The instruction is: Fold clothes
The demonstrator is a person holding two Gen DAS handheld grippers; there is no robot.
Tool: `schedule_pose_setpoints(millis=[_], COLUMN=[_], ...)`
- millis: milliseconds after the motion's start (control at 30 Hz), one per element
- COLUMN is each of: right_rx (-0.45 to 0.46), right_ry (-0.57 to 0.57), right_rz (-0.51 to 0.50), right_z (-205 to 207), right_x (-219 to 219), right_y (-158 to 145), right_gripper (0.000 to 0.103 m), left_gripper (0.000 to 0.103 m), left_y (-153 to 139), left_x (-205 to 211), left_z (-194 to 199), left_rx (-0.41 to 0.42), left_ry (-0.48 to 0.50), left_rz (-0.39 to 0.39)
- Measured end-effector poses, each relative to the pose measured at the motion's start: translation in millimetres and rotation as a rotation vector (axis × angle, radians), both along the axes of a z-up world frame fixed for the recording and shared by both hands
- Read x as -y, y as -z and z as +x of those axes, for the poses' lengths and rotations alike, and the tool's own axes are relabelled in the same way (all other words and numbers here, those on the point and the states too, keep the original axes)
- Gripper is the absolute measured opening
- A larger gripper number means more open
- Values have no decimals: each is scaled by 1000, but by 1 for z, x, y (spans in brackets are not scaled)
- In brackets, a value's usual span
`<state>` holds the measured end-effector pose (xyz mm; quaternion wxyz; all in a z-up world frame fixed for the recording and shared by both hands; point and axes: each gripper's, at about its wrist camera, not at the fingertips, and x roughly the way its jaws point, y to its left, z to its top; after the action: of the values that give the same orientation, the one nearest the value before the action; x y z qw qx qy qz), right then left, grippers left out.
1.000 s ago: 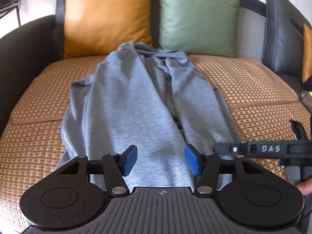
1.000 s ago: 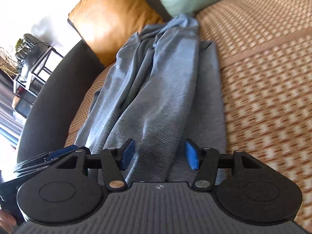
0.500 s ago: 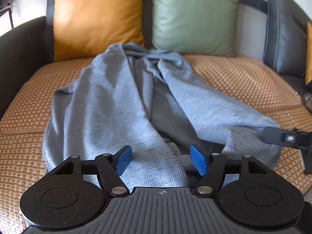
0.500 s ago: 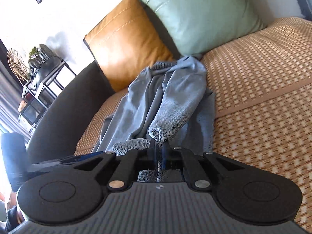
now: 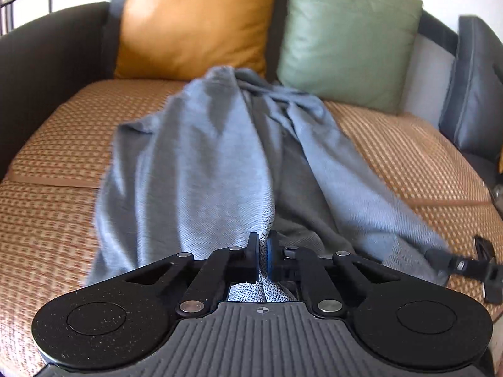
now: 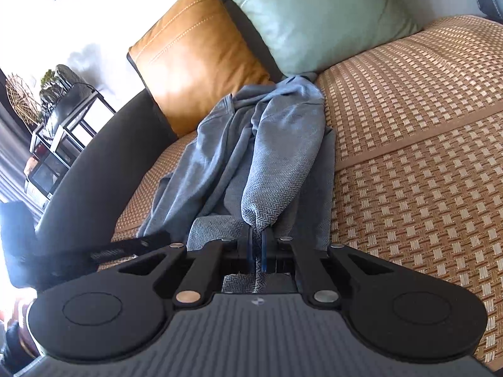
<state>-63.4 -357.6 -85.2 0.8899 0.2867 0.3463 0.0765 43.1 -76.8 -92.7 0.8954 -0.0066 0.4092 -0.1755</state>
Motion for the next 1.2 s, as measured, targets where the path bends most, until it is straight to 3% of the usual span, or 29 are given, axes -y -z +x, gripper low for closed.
schedule_pose_setpoints(millis=[67,133,200,333,367,433,500,633,767,900,1067,1200], right_rx=[-18,-39,-66,-116,-125,-134,-130,-30,43,83,39,-41], right_ry=[5,14,33,48,41,27,19,4,17,133,306,398], right_rz=[-4,-3,-2,9,31,78,124,81,-71,-249,-475,-631], right_z=[1,1,0,0,1,3,4,9,31,52,78,105], right_x=[-1,-3,-3,-4,-4,-4,-2,14,47,100,172,216], right_y=[6,13,21,36,40,43,40,-3,-59,-112,-149,-143], right_gripper=[10,21,39,45,43,8,5,5,5,5,5,5], left_gripper=[0,0,0,0,0,0,0,0,0,0,0,1], left_y=[-5,-9,-15,-26,-30,-40,-57,-97,-135,-166,-159,-120], left_x=[-8,-17,-27,-49,-55,-70,-89,-131,-172,-217,-254,-260], left_z=[1,1,1,4,5,9,19,48,89,130,174,207], left_rx=[8,21,29,46,54,68,97,167,233,267,244,148], left_ry=[-17,-37,-57,-95,-106,-136,-180,-294,-450,-620,-781,-776], left_rz=[-10,-8,-12,-15,-8,-4,-3,33,124,182,287,419])
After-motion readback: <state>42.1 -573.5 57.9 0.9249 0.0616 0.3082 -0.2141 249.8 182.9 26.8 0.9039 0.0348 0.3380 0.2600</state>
